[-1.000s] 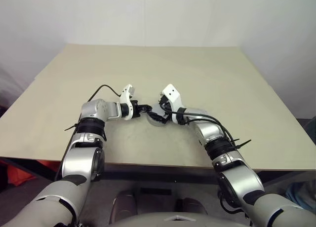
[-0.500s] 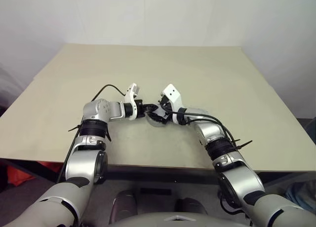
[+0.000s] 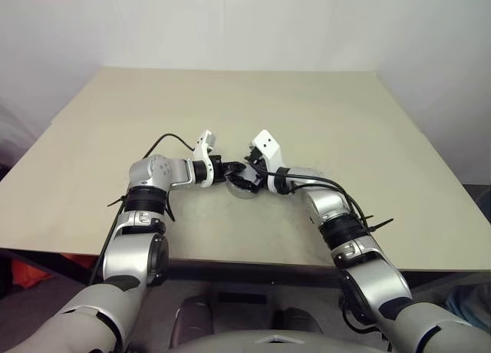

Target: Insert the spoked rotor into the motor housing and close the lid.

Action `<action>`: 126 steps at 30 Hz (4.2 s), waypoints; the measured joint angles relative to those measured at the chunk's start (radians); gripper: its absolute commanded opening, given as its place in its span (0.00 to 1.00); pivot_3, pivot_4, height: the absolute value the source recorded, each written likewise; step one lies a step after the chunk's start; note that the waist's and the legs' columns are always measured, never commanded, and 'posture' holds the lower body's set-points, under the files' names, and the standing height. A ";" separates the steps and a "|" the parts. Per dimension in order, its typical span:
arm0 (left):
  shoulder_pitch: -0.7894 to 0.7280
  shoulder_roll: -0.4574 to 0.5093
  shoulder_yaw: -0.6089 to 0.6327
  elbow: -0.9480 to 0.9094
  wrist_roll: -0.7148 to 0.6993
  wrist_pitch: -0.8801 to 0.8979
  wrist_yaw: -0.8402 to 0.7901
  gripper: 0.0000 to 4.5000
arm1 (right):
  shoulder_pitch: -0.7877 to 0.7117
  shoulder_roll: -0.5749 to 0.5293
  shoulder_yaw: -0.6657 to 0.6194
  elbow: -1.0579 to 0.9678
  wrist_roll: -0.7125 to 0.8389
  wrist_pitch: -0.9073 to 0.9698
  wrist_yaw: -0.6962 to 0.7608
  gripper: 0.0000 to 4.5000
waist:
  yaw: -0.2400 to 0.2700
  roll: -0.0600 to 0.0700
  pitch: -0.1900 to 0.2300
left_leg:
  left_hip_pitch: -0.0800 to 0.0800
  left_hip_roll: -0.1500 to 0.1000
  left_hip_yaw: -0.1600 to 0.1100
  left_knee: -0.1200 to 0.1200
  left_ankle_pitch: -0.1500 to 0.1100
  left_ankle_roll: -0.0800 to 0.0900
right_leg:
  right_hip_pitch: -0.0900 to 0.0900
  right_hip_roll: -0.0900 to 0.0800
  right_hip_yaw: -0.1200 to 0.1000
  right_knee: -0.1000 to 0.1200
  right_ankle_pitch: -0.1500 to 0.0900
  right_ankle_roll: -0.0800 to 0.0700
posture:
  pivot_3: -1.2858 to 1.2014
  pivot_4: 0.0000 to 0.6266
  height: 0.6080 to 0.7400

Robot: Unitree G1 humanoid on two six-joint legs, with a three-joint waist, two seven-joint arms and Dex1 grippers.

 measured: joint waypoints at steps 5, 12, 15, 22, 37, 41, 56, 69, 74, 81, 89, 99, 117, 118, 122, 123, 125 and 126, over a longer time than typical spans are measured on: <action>0.009 0.009 0.003 -0.004 -0.007 0.000 0.008 0.00 | 0.000 0.002 0.002 0.000 0.000 0.000 0.000 1.00 | -0.001 0.000 0.000 | 0.001 0.000 0.000 0.000 0.000 0.000 | 0.000 0.000 0.000 0.001 0.001 -0.001 | 0.52 0.00 1.00; 0.051 0.035 0.019 -0.049 -0.036 0.021 0.011 0.00 | 0.004 0.004 0.006 -0.009 0.000 0.001 0.000 1.00 | -0.003 -0.001 -0.001 | 0.002 0.001 0.000 0.000 0.000 0.000 | 0.000 0.000 0.000 0.003 0.002 -0.004 | 0.52 0.00 1.00; 0.069 0.051 0.022 -0.069 -0.042 0.035 0.011 0.00 | 0.006 0.004 0.009 -0.014 0.000 0.001 0.000 1.00 | -0.003 -0.001 -0.001 | 0.002 0.001 0.000 0.000 0.000 0.000 | 0.000 0.001 0.000 0.003 0.002 -0.004 | 0.52 0.00 1.00; 0.104 0.074 0.043 -0.096 -0.057 0.071 0.029 0.00 | 0.008 -0.003 0.009 -0.017 0.000 0.005 -0.004 1.00 | 0.000 -0.002 -0.002 | 0.002 0.000 0.000 0.000 0.000 0.000 | 0.001 0.000 0.001 0.003 0.002 -0.003 | 0.52 0.00 1.00; 0.112 0.055 0.051 -0.111 -0.061 0.073 0.048 0.00 | 0.016 -0.014 0.008 -0.034 0.002 0.013 -0.006 1.00 | 0.005 -0.002 -0.002 | 0.001 0.000 0.000 0.000 0.000 0.000 | 0.003 0.000 0.001 0.003 0.000 0.000 | 0.52 0.00 1.00; 0.112 0.040 0.051 -0.114 -0.061 0.073 0.053 0.00 | 0.026 -0.024 0.007 -0.052 0.005 0.015 -0.003 1.00 | 0.009 -0.002 -0.002 | 0.000 0.000 0.000 0.000 0.000 0.000 | 0.004 0.000 0.001 0.003 0.002 -0.004 | 0.52 0.00 1.00; 0.120 0.011 0.050 -0.133 -0.076 0.094 0.057 0.00 | 0.071 -0.086 0.000 -0.266 0.065 0.079 0.125 1.00 | 0.027 -0.002 -0.002 | -0.001 0.000 0.000 0.001 0.000 0.000 | 0.003 0.000 0.001 0.003 0.001 -0.001 | 0.52 0.00 1.00; 0.122 0.008 0.049 -0.141 -0.077 0.094 0.063 0.00 | -0.060 -0.100 -0.309 -0.279 0.291 0.526 -0.066 1.00 | 0.029 -0.002 -0.003 | -0.001 0.000 0.000 0.002 0.001 0.000 | 0.004 0.000 0.002 0.005 0.001 -0.001 | 0.52 0.00 1.00; 0.126 0.010 0.050 -0.146 -0.079 0.100 0.064 0.00 | -0.066 -0.139 -0.483 -0.273 0.457 0.919 -0.114 1.00 | 0.029 0.000 -0.004 | -0.001 0.000 0.000 0.002 0.003 -0.004 | 0.003 0.000 0.002 0.005 0.001 -0.001 | 0.52 0.00 1.00; 0.134 0.007 0.050 -0.152 -0.079 0.100 0.069 0.00 | -0.053 -0.146 -0.628 -0.227 0.516 1.241 -0.200 1.00 | 0.033 0.006 -0.010 | 0.000 0.000 0.000 0.002 0.004 -0.006 | 0.004 0.000 0.002 0.005 0.001 -0.001 | 0.52 0.00 1.00; 0.140 0.007 0.050 -0.160 -0.079 0.100 0.076 0.00 | -0.002 -0.099 -0.618 -0.174 0.507 1.222 -0.250 1.00 | 0.034 0.006 -0.012 | 0.001 0.000 0.000 0.002 0.005 -0.008 | 0.004 0.000 0.002 0.006 0.000 0.000 | 0.52 0.00 1.00; 0.153 0.016 0.052 -0.177 -0.079 0.100 0.090 0.00 | -0.026 0.015 -0.605 -0.112 0.507 1.129 -0.274 1.00 | 0.024 0.006 -0.015 | 0.006 0.001 0.000 0.001 0.006 -0.009 | 0.004 0.001 0.002 0.008 -0.002 0.005 | 0.52 0.00 1.00; 0.160 0.039 0.058 -0.178 -0.073 0.101 0.121 0.00 | -0.089 0.145 -0.660 -0.038 0.524 1.054 -0.365 0.91 | 0.031 0.007 -0.015 | -0.001 0.000 0.000 0.001 0.006 -0.009 | 0.001 0.000 0.001 0.007 0.000 0.001 | 0.52 0.00 1.00; 0.161 0.039 0.058 -0.175 -0.072 0.101 0.121 0.00 | -0.088 0.141 -0.658 -0.032 0.523 1.042 -0.368 0.86 | 0.032 0.007 -0.014 | -0.001 0.000 0.000 0.001 0.006 -0.009 | 0.001 0.000 0.001 0.007 0.000 0.001 | 0.52 0.00 1.00; 0.161 0.040 0.058 -0.171 -0.065 0.100 0.125 0.00 | -0.087 0.129 -0.640 -0.029 0.514 1.030 -0.383 0.56 | 0.036 0.007 -0.014 | -0.002 0.000 0.000 0.001 0.006 -0.010 | 0.001 0.000 0.001 0.007 0.000 0.002 | 0.52 0.00 1.00; 0.161 0.040 0.058 -0.170 -0.064 0.102 0.125 0.00 | -0.087 0.126 -0.638 -0.028 0.514 1.029 -0.384 0.50 | 0.037 0.007 -0.014 | -0.002 0.000 0.000 0.001 0.006 -0.010 | 0.001 0.000 0.001 0.007 0.000 0.002 | 0.52 0.00 1.00; 0.161 0.039 0.058 -0.169 -0.064 0.101 0.125 0.00 | -0.087 0.123 -0.632 -0.028 0.514 1.026 -0.384 0.46 | 0.040 0.007 -0.014 | -0.002 0.000 0.000 0.001 0.006 -0.010 | 0.001 0.000 0.001 0.007 0.000 0.002 | 0.52 0.00 1.00; 0.161 0.039 0.058 -0.167 -0.063 0.100 0.125 0.00 | -0.087 0.121 -0.626 -0.028 0.514 1.023 -0.383 0.46 | 0.040 0.007 -0.014 | -0.002 0.000 0.000 0.001 0.006 -0.010 | 0.001 0.000 0.001 0.007 0.000 0.003 | 0.52 0.00 1.00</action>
